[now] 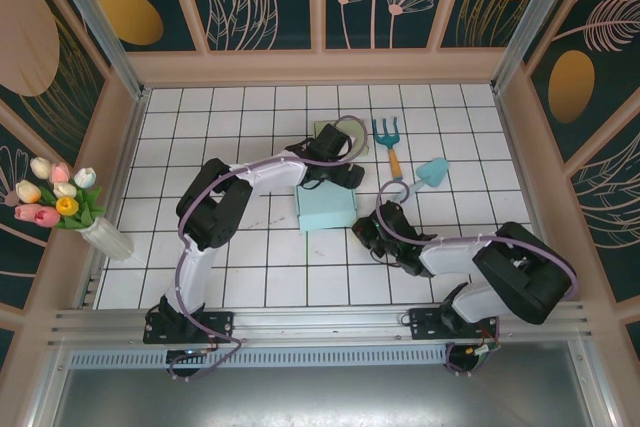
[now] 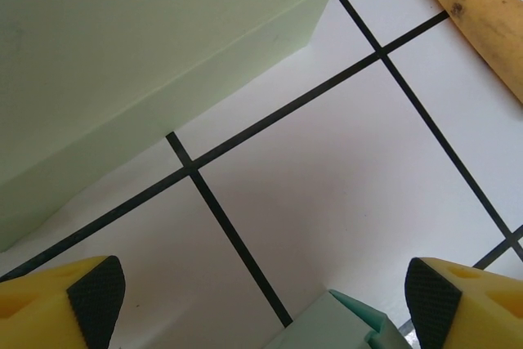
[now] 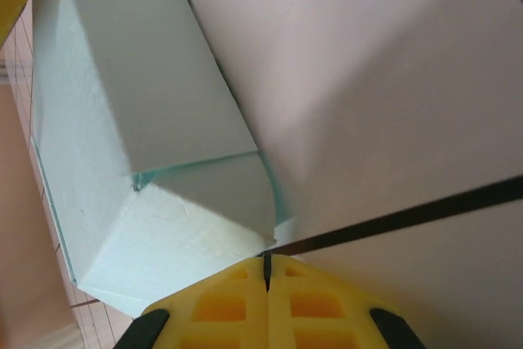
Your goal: Fold the paper box
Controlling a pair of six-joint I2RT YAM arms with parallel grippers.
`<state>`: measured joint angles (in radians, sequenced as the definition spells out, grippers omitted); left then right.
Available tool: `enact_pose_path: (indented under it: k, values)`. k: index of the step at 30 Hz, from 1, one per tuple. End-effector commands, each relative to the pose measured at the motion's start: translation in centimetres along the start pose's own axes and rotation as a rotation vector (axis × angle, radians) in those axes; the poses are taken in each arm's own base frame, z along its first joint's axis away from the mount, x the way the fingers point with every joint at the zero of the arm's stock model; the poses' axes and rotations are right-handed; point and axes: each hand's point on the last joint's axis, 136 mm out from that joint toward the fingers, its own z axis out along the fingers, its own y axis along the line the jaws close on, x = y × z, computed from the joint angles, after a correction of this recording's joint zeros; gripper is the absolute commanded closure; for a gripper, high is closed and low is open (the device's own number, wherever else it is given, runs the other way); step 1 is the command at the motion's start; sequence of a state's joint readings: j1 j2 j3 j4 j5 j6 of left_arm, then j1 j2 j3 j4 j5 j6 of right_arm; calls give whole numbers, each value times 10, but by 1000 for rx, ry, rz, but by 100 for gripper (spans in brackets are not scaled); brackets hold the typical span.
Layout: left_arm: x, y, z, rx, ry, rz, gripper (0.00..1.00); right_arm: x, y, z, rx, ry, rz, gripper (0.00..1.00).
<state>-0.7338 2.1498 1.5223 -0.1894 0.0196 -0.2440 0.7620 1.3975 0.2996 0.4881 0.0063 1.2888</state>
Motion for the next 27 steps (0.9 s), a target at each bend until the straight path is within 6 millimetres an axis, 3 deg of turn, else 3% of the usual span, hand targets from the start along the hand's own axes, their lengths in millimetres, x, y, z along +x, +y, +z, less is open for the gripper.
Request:
enact_pose_path:
  k: [1, 7, 13, 21, 27]
  values:
    - [11, 1, 2, 21, 15, -36, 10, -13, -1, 6, 19, -35, 2, 100]
    - [25, -7, -10, 87, 16, -113, 12, -24, -10, 13, 53, -55, 0, 100]
    - [32, -17, -24, 155, 8, -168, 15, -18, -6, 26, 65, 16, -50, 100]
    - [35, -16, -31, 173, -25, -282, 15, -7, -4, 35, 50, 85, -67, 100]
    - [28, -18, -26, 191, -56, -390, 16, 16, 13, 47, 22, 194, -175, 100]
